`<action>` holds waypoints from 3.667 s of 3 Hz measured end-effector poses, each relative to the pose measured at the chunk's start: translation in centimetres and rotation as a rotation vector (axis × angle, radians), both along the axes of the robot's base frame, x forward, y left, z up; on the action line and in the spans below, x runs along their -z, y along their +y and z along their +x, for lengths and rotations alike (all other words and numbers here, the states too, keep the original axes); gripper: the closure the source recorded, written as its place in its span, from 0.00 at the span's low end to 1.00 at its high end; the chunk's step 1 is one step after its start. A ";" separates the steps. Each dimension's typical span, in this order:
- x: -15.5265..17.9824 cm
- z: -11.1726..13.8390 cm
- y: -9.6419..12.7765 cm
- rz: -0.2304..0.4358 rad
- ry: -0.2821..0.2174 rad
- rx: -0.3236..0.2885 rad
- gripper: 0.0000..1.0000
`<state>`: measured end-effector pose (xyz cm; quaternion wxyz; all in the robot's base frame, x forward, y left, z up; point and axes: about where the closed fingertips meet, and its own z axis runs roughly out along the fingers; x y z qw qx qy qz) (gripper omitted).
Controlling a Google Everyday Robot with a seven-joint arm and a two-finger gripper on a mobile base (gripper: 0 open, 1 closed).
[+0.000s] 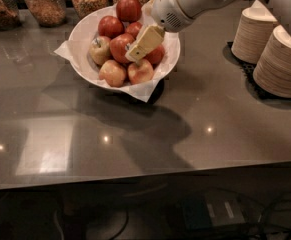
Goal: Pick apple from white bowl
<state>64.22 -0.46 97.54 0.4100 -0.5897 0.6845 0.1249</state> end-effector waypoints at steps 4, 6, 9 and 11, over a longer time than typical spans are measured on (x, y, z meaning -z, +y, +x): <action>2.3 2.0 3.0 0.011 0.055 -0.031 0.33; 3.9 2.6 4.0 0.002 0.092 -0.043 0.34; 5.3 2.8 4.5 -0.011 0.124 -0.053 0.56; 3.8 1.5 4.6 0.007 0.093 -0.097 1.00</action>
Offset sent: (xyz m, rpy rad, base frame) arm 0.0234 0.0244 -0.0180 0.0184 0.0435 0.0172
